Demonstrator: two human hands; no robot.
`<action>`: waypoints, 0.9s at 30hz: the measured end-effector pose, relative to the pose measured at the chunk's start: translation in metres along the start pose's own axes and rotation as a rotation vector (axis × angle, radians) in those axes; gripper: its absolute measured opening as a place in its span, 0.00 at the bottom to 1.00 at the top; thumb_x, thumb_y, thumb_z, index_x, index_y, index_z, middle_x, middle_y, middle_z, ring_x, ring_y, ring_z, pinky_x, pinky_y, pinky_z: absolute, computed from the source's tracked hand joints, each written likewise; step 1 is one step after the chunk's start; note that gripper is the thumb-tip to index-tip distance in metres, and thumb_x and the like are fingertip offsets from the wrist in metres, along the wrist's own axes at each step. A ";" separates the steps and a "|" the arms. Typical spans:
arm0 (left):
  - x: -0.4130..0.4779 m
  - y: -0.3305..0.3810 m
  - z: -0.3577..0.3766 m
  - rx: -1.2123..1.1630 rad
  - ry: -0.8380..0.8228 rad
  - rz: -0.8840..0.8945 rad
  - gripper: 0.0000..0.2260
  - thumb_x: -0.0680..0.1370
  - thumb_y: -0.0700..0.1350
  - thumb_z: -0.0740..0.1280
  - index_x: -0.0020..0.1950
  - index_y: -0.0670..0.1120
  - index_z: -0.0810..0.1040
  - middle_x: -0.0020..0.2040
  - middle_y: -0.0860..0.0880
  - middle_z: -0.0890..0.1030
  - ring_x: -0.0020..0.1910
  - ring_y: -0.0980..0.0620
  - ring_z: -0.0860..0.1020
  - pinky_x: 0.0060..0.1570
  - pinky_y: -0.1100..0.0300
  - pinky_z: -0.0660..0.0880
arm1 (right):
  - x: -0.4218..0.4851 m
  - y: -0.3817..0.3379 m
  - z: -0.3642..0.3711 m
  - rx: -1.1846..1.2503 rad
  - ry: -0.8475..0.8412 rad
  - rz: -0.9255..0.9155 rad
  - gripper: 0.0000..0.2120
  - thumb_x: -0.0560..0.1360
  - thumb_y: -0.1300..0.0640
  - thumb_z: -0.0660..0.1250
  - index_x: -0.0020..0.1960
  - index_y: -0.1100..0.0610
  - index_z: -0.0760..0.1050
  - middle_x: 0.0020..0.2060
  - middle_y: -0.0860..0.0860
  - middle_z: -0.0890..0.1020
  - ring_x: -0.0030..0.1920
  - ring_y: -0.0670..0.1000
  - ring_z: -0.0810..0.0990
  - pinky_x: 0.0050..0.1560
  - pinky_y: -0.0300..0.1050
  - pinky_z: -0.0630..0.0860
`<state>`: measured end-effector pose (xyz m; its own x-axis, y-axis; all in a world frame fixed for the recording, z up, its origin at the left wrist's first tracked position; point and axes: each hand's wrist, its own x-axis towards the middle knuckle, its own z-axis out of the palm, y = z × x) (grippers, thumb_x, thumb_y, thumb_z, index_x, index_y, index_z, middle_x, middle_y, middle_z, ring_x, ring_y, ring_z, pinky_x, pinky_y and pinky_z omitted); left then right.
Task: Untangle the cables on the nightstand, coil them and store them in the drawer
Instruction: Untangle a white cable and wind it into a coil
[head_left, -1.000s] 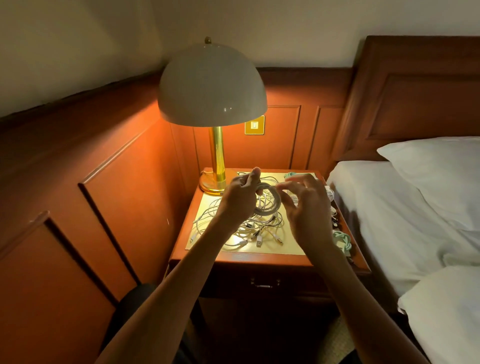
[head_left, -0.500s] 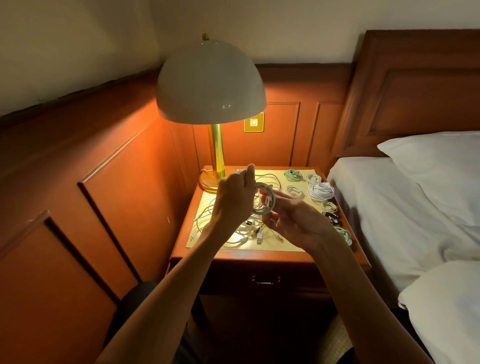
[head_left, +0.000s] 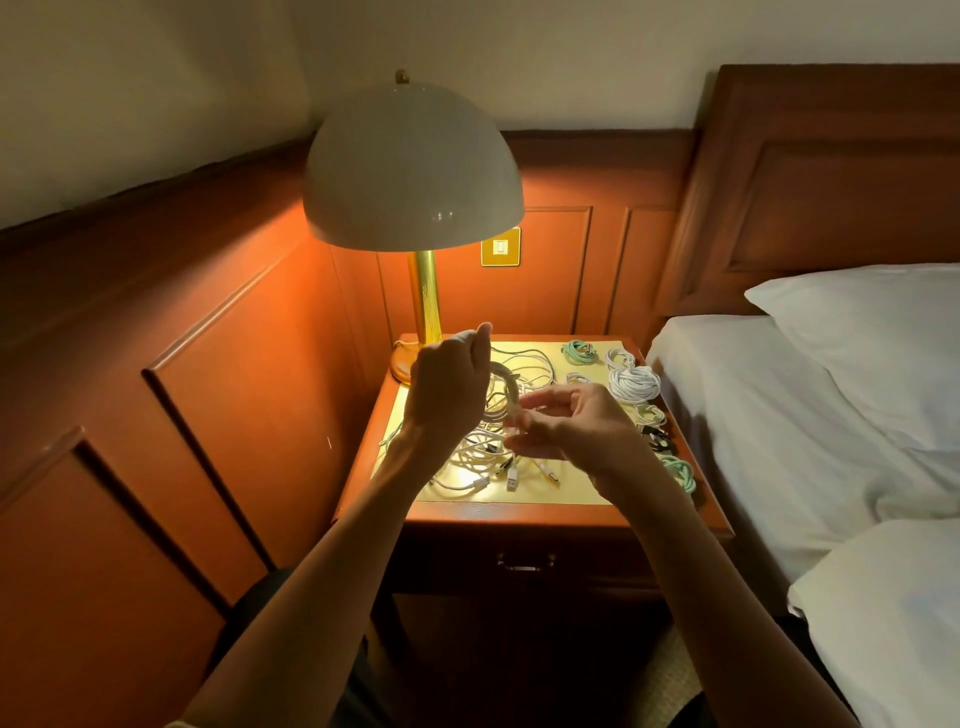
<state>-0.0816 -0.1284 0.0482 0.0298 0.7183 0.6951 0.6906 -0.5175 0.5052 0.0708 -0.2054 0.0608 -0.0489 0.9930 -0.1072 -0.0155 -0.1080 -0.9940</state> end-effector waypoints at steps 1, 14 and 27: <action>0.000 -0.001 0.001 0.003 -0.007 -0.009 0.21 0.86 0.48 0.57 0.31 0.51 0.65 0.25 0.57 0.67 0.22 0.61 0.68 0.24 0.70 0.66 | -0.002 0.001 0.000 -0.090 -0.040 -0.014 0.10 0.75 0.66 0.72 0.55 0.68 0.78 0.45 0.62 0.86 0.43 0.60 0.87 0.43 0.47 0.85; 0.015 -0.028 0.046 -0.312 -0.377 -0.524 0.21 0.85 0.53 0.57 0.33 0.47 0.67 0.30 0.50 0.69 0.28 0.53 0.66 0.27 0.61 0.63 | -0.005 0.023 -0.005 0.145 -0.220 0.115 0.11 0.75 0.63 0.70 0.55 0.68 0.80 0.41 0.58 0.84 0.34 0.49 0.81 0.35 0.38 0.79; -0.015 -0.002 0.111 -0.198 -0.500 -0.488 0.25 0.86 0.52 0.54 0.33 0.41 0.73 0.39 0.37 0.81 0.37 0.43 0.77 0.43 0.50 0.74 | -0.024 0.055 -0.045 0.077 0.008 0.178 0.05 0.78 0.62 0.69 0.52 0.64 0.80 0.39 0.57 0.85 0.30 0.49 0.77 0.30 0.38 0.78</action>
<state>-0.0035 -0.0866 -0.0197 0.1114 0.9910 0.0739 0.5672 -0.1245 0.8141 0.1165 -0.2326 0.0080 -0.0495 0.9582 -0.2818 -0.0834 -0.2851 -0.9549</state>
